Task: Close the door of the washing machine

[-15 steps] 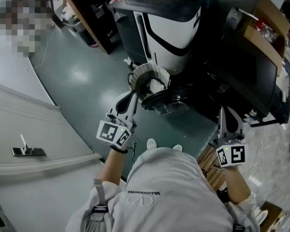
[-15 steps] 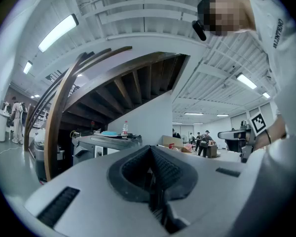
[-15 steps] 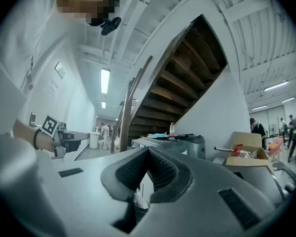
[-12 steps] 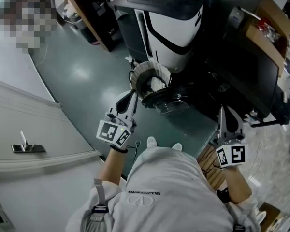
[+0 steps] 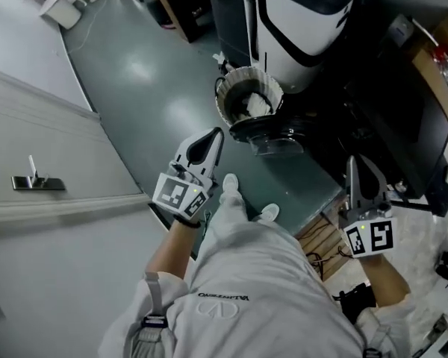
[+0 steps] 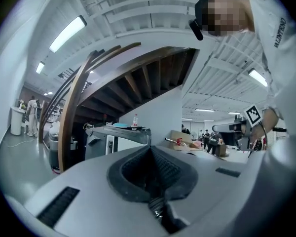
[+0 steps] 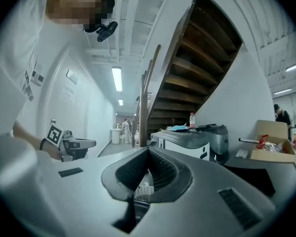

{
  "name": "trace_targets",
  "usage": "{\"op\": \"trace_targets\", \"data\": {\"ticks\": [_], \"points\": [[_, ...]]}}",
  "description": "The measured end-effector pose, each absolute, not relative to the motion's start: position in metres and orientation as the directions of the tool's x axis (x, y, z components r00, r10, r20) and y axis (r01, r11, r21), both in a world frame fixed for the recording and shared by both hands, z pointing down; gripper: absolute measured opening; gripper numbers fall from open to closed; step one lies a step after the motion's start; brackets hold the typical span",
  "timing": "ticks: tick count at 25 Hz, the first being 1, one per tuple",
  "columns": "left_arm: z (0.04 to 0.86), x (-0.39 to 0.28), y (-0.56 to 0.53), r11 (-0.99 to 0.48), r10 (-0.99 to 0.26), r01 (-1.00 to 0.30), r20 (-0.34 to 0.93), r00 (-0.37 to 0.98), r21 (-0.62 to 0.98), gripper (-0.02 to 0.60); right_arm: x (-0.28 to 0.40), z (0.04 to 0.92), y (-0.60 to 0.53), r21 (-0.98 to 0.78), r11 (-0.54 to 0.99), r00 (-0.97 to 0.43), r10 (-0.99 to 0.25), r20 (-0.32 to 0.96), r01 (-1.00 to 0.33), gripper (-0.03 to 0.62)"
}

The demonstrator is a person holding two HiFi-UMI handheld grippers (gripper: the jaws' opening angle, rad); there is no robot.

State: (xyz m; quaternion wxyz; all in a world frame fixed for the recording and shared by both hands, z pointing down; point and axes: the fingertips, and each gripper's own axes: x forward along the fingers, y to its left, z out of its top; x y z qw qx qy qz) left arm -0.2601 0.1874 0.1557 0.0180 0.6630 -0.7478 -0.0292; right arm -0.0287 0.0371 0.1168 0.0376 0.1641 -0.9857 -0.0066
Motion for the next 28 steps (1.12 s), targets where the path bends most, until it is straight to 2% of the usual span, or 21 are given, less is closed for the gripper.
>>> {"op": "trace_targets", "data": {"ticks": [9, 17, 28], "points": [[0.201, -0.321, 0.19, 0.08, -0.995, -0.994, 0.071, -0.074, 0.081, -0.003, -0.14, 0.121, 0.049, 0.178, 0.97, -0.977, -0.188, 0.105, -0.167, 0.011], [0.26, -0.389, 0.154, -0.105, -0.981, -0.993, 0.159, 0.113, 0.054, -0.003, -0.248, 0.176, 0.055, 0.179, 0.971, -0.968, -0.188, 0.167, -0.158, 0.011], [0.375, -0.426, 0.097, -0.322, -0.905, -0.941, 0.258, 0.338, 0.103, -0.003, -0.334, 0.299, 0.058, 0.098, 0.98, -0.932, -0.194, 0.306, -0.172, 0.011]]}}
